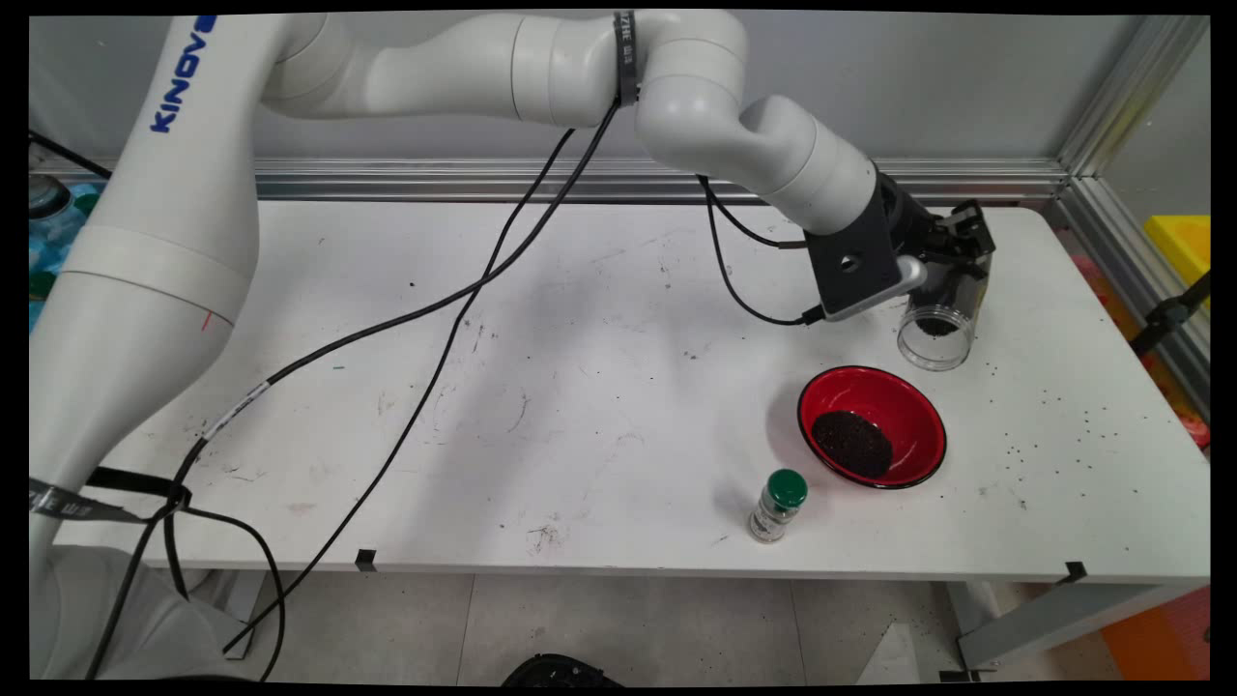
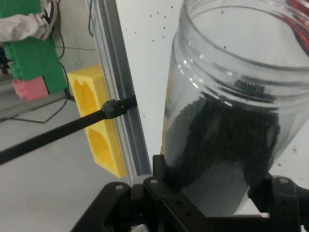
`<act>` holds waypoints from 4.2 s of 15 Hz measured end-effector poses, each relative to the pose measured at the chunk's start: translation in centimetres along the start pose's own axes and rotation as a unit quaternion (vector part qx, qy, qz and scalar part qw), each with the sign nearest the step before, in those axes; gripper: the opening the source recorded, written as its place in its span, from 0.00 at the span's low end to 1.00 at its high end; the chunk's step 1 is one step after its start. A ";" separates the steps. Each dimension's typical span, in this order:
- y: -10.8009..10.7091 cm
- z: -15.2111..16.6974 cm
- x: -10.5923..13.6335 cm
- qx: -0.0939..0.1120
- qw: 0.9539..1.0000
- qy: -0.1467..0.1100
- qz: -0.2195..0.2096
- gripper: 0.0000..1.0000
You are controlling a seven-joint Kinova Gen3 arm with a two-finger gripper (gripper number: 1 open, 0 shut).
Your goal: Pour the black seasoning powder in the red bowl
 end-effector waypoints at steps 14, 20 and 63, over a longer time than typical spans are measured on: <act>0.2 1.3 1.4 0.018 0.986 -0.018 0.162 0.00; 0.2 1.6 2.0 0.023 0.979 -0.024 0.202 0.00; -0.4 1.6 3.8 0.058 0.955 -0.060 0.286 0.00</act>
